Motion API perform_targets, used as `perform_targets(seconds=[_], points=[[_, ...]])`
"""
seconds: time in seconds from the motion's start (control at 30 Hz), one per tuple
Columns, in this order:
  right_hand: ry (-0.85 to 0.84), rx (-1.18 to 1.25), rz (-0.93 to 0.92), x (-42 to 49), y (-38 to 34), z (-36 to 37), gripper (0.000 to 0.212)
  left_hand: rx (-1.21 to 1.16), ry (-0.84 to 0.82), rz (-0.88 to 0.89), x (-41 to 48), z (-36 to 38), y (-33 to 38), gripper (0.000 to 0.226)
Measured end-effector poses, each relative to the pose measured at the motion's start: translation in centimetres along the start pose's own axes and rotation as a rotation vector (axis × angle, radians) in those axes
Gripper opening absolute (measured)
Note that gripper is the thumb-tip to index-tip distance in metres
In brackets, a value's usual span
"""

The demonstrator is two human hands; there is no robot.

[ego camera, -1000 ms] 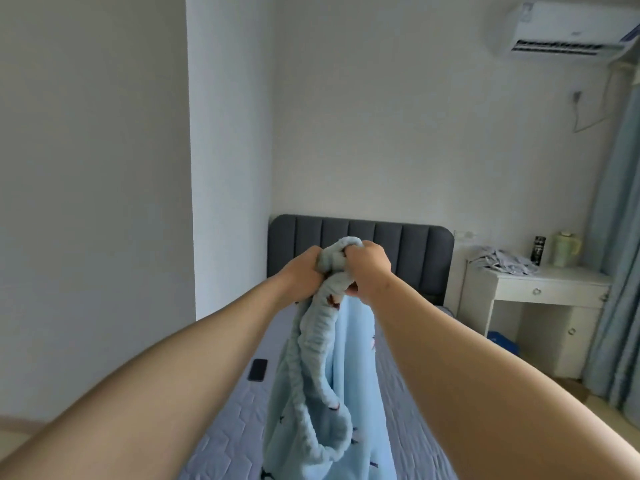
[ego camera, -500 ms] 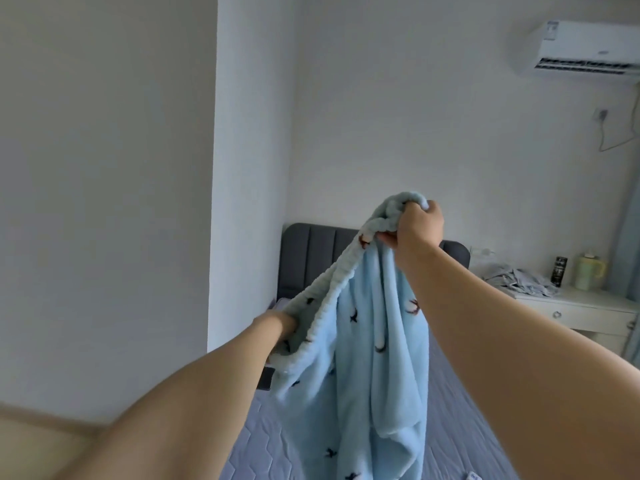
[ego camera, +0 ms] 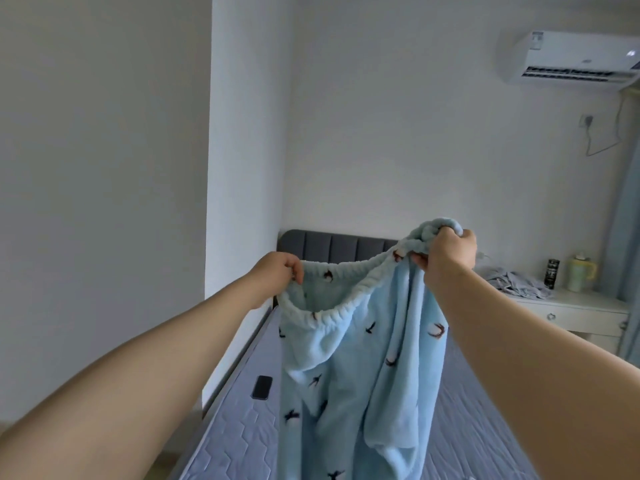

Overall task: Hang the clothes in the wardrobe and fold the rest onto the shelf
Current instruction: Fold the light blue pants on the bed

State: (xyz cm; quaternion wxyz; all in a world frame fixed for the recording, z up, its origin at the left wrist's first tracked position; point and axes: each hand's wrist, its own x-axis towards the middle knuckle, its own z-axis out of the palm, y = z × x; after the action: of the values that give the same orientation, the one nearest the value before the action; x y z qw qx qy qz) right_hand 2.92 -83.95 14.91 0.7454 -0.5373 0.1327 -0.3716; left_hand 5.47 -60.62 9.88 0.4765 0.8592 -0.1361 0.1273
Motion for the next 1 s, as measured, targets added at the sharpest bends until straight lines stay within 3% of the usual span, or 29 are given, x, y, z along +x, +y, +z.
perform_targets(seconds=[0.17,0.33,0.4,0.43,0.5,0.57,0.63,0.73,0.9,1.0], points=[[0.015,-0.054,0.015,0.5,0.6,-1.0,0.018,0.66,-0.122,0.056,0.1,-1.0,-0.3,0.026],[0.054,-0.109,0.014,1.0,0.4,-1.9,0.016,1.255,-0.19,0.129,0.0,-1.3,-1.4,0.097],[0.067,-0.166,0.005,0.9,0.1,-2.2,0.019,1.401,-0.155,0.158,-0.1,-1.3,-1.7,0.105],[0.073,-0.193,-0.006,1.0,0.0,-2.3,0.021,1.425,-0.08,0.188,0.1,-1.4,-1.8,0.097],[0.079,-0.249,-0.044,1.1,0.0,-2.7,0.021,1.373,0.133,0.265,0.3,-1.9,-1.7,0.064],[0.08,-0.296,-0.092,1.3,0.1,-3.0,0.02,1.157,0.283,0.245,0.9,-2.5,-1.2,0.035],[0.096,-0.375,-0.11,1.3,0.2,-3.2,0.026,0.891,0.354,0.189,1.5,-3.0,-0.9,0.022],[0.175,-0.595,-0.106,1.4,0.0,-3.6,0.034,0.677,0.467,0.121,2.4,-3.8,-0.4,0.013],[0.0,-0.362,-0.19,1.5,0.0,-3.4,0.012,0.15,0.349,-0.199,4.0,-5.3,0.3,0.006],[-0.138,-0.406,-0.216,1.4,0.3,-3.1,0.021,-0.007,0.272,-0.19,4.1,-5.5,1.1,0.013]])
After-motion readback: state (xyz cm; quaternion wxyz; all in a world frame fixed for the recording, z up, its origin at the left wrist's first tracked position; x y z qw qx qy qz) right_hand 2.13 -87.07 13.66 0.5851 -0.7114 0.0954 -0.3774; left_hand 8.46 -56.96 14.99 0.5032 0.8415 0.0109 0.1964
